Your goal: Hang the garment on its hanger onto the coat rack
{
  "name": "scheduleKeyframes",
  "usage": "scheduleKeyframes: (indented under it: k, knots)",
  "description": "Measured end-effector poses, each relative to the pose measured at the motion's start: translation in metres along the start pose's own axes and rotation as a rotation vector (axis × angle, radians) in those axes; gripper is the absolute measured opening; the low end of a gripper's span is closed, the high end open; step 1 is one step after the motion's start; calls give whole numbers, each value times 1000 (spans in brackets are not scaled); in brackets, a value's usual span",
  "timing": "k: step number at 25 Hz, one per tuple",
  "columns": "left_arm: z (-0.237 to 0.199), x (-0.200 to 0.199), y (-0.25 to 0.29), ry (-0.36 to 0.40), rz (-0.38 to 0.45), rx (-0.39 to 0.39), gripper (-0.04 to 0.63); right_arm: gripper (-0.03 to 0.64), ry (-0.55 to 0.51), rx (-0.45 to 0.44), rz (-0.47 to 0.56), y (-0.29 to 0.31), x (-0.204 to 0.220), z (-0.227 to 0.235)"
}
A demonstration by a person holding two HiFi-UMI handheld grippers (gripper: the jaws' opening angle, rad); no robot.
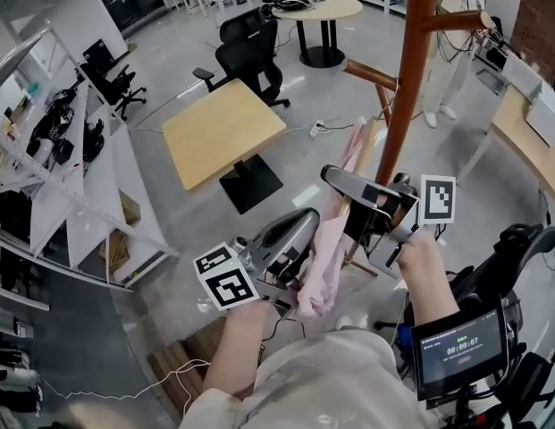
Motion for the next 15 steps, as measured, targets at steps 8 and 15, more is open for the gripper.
scheduleKeyframes:
  k: [8, 15]
  knots:
    - [-2, 14, 27, -29, -24, 31, 6, 66, -63, 45, -9, -23, -6, 5]
    - [-5, 20, 42, -50, -37, 64, 6, 69, -239, 208, -7, -39, -12, 20]
Point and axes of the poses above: the fingertips, and each gripper's own axes: y forward along the fingers, z to its right, x out of its underside, the point moved 3 cm from there along -y, backward along the fingers, and after that the axes turned 11 degrees about x, right-handed, at the moved point
